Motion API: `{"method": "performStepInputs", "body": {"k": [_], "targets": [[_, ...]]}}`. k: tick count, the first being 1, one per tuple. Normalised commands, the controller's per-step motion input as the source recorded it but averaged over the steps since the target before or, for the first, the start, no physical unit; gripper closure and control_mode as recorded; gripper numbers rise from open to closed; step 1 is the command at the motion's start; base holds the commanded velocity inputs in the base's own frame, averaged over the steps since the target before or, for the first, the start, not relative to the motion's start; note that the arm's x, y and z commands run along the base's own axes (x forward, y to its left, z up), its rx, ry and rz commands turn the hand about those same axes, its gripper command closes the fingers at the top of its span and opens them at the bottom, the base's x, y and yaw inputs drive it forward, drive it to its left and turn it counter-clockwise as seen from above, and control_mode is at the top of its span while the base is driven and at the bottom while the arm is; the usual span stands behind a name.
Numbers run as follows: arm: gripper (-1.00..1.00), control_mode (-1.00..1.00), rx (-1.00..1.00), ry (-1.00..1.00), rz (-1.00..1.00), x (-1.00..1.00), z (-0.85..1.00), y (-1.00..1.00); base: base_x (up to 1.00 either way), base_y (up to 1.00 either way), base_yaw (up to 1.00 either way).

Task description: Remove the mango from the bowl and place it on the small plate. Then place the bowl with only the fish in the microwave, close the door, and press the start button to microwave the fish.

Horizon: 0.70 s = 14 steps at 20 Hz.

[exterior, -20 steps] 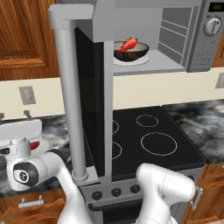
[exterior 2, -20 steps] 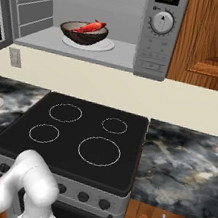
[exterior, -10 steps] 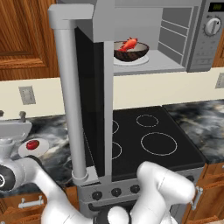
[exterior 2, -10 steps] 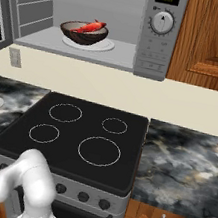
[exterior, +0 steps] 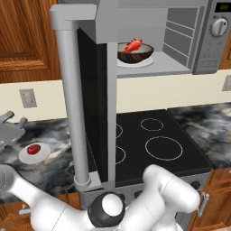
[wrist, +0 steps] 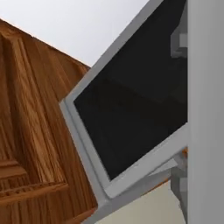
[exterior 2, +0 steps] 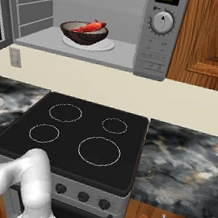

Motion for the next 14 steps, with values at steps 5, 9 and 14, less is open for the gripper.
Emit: {"method": "performStepInputs", "body": {"k": [5, 9, 14], "targets": [[-1.00, -1.00, 0.41, -0.01, 0.15, 0.55, 0.02, -0.74, 0.00, 0.00, 0.00], [-1.00, -1.00, 0.38, -0.06, 0.19, 0.41, 0.19, -0.87, 0.00, 0.00, 0.00], [-1.00, -1.00, 0.38, -0.06, 0.23, 0.31, 0.12, -0.97, 0.00, 0.00, 0.00]]}}
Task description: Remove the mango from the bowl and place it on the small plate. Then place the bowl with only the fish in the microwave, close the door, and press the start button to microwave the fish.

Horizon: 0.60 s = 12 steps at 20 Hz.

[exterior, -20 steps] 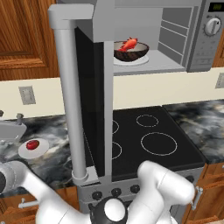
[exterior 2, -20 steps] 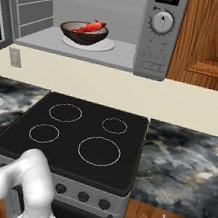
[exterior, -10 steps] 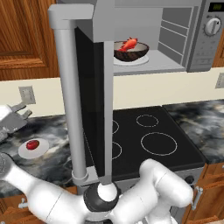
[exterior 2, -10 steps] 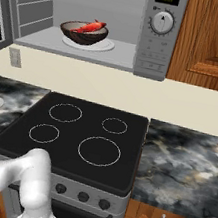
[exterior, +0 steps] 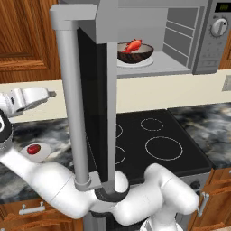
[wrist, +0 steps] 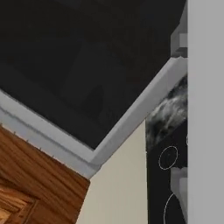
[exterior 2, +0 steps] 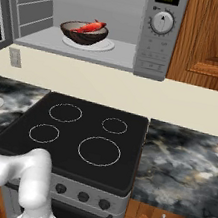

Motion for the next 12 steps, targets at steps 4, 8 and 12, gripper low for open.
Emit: {"method": "performStepInputs", "body": {"k": [4, 8, 12], "targets": [[-1.00, -1.00, 0.37, -0.14, 0.29, 0.14, 0.00, -1.00, 0.00, 0.00, 0.00], [-1.00, -1.00, 0.35, -0.24, 0.36, 0.00, 0.00, -1.00, 0.00, 0.00, 0.00], [-1.00, -1.00, 0.32, -0.38, 0.36, 0.00, 0.06, -1.00, 0.00, 0.00, 0.00]]}}
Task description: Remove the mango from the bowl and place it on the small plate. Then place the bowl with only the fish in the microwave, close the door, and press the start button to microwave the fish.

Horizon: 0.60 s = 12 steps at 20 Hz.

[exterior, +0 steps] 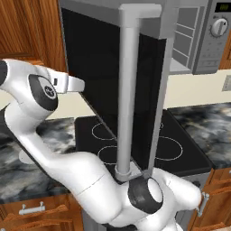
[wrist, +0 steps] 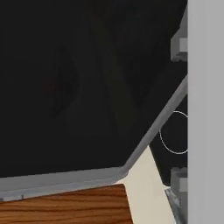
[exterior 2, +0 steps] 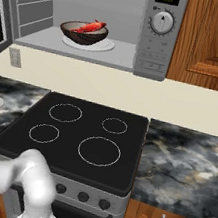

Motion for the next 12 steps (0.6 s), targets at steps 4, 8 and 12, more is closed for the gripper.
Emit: {"method": "performStepInputs", "body": {"k": [4, 8, 12], "targets": [[-1.00, -1.00, 0.34, -0.40, 0.37, -0.01, 0.29, -0.98, 0.00, 0.00, 0.00], [-1.00, -1.00, 0.37, -0.40, 0.39, 0.01, 0.15, -1.00, 0.00, 0.00, 0.00], [-1.00, -1.00, 0.37, -0.37, 0.44, 0.19, 0.07, -0.92, 0.00, 0.00, 0.00]]}}
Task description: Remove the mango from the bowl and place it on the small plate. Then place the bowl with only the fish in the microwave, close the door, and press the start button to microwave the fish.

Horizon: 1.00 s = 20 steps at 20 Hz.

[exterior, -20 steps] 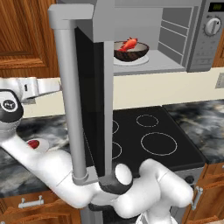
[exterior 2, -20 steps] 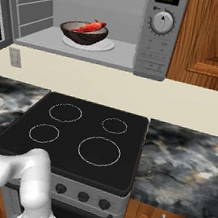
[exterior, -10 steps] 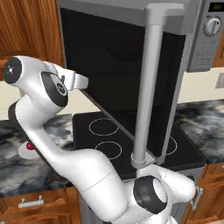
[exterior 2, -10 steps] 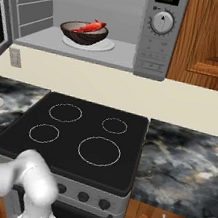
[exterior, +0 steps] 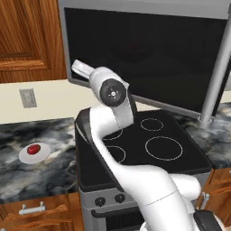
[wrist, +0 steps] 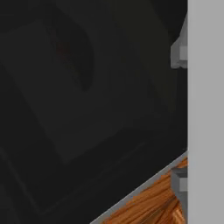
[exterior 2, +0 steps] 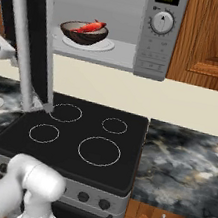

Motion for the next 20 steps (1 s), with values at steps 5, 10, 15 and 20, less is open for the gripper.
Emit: {"method": "performStepInputs", "body": {"k": [5, 10, 15, 20], "targets": [[-1.00, -1.00, 0.33, -0.31, 0.42, 0.58, 0.20, -0.52, 0.00, 0.00, 0.00], [-1.00, -1.00, 0.16, -0.15, 0.08, 0.72, 0.53, -0.10, 0.00, 0.00, 0.00], [-1.00, -1.00, 0.07, -0.09, 0.00, 0.45, 0.72, -0.01, 0.00, 0.00, 0.00], [-1.00, -1.00, 0.06, -0.17, 0.01, 0.00, 0.63, -0.01, 0.00, 0.00, 0.00]]}}
